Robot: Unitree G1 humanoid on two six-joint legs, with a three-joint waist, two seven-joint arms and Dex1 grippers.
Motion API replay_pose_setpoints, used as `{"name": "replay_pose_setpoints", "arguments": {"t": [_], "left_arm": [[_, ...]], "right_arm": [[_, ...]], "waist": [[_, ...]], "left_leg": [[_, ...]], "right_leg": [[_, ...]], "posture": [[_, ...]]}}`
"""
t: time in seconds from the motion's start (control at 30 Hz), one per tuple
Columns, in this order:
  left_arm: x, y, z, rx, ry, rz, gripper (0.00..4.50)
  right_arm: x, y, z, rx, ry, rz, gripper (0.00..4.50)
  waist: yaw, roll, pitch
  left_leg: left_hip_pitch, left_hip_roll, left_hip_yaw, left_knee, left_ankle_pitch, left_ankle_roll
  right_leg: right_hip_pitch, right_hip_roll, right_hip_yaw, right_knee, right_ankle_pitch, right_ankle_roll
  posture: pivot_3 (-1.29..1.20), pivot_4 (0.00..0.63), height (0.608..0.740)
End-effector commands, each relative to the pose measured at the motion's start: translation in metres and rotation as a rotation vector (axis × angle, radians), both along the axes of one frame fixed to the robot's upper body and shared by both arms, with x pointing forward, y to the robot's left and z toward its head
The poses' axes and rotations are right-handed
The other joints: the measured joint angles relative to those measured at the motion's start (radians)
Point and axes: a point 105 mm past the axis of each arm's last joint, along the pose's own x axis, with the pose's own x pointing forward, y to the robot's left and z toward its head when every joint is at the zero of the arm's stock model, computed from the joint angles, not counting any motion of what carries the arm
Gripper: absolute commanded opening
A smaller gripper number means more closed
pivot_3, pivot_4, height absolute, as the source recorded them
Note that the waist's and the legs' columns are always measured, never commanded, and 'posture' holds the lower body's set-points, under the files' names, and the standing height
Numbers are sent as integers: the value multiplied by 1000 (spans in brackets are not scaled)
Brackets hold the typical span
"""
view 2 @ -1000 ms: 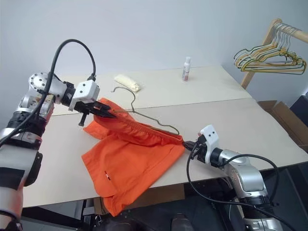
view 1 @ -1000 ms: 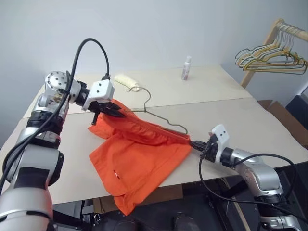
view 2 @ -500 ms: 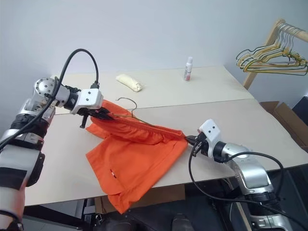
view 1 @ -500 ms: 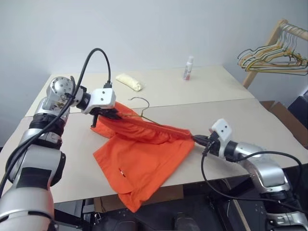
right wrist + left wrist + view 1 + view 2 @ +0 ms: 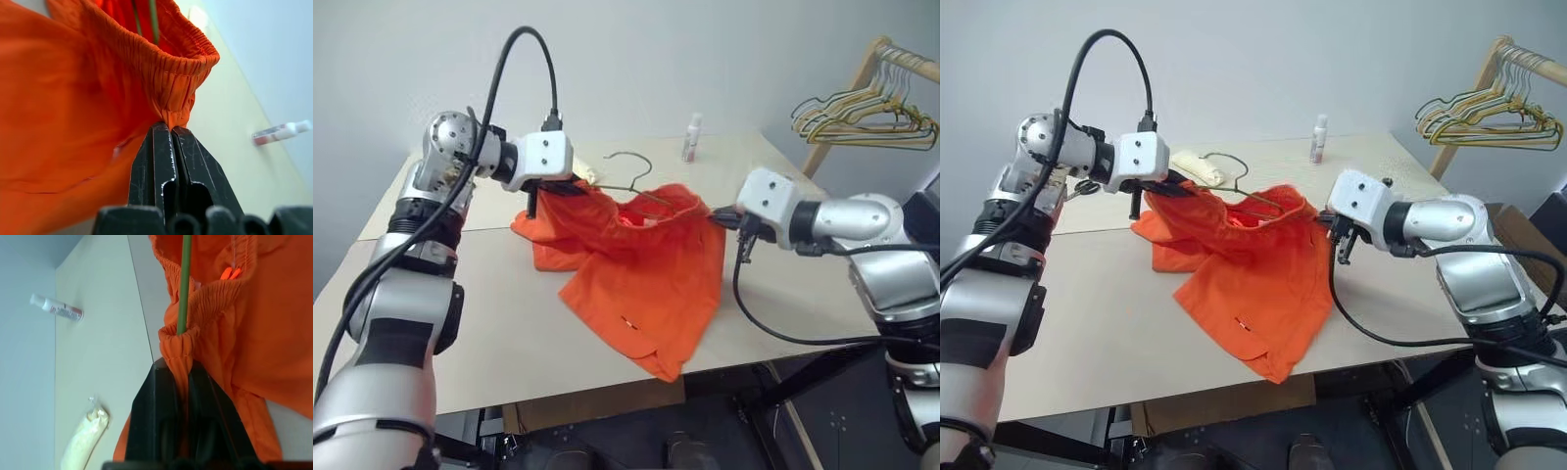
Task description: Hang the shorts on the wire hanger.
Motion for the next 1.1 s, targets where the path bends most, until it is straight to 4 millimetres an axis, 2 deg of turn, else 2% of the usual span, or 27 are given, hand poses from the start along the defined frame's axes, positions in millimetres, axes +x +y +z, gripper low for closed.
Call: {"name": "replay_pose_setpoints", "arguments": {"t": [0.03, 0.17, 0.33, 0.43, 0.53, 0.63, 0.83, 1.1], "left_arm": [[-5, 5, 10, -24, -36, -11, 0], [-5, 6, 7, -34, -37, 3, 0], [-8, 2, 2, -52, -24, -9, 0], [-13, -2, 6, -85, -10, -33, 0], [-16, -2, 8, -95, -11, -39, 0], [-19, -4, 8, -101, -5, -49, 0], [-23, -6, 7, -120, 8, -64, 0], [-25, -8, 1, -109, 17, -87, 0]], "right_arm": [[3, 2, 12, -19, -79, 1, 69], [0, 12, 10, -21, -98, 52, 69], [-9, 29, 23, 20, -137, 132, 69], [-13, 30, 15, -55, -156, 175, 69], [-11, 30, 10, -52, -148, 167, 69], [-12, 33, 9, -39, -140, 182, 702], [-9, 29, -4, -54, -115, 154, 2704], [-10, 24, -14, 90, 8, 140, 2704]], "waist": [[0, 0, 0], [1, 0, 0], [1, 0, 0], [1, 0, 0], [2, 0, 0], [2, 0, 0], [1, 0, 0], [-1, 0, 0]], "left_leg": [[0, 0, 0, 0, 0, 0], [0, 0, 0, 0, 0, 0], [0, 0, 0, 0, 0, 0], [0, 0, 0, 0, 0, 0], [0, 0, 0, 0, 0, 0], [0, 0, 0, 0, 0, 0], [0, 0, 0, 0, 1, -1], [1, 0, 0, 0, 1, -1]], "right_leg": [[0, 0, 0, 0, 0, 0], [0, 0, 0, 0, 0, 0], [0, 0, 0, 1, 0, 0], [0, 0, 0, 0, 0, 0], [0, 0, 0, 1, 0, 0], [0, 0, 0, 1, 0, 0], [0, 0, 0, 1, 0, 0], [0, 0, 0, 1, 0, 0]], "posture": [[-14, 0, 740], [-5, 0, 740], [-7, 0, 740], [-5, 0, 740], [2, 0, 740], [0, 0, 740], [-11, 0, 740], [-18, 0, 740]]}}
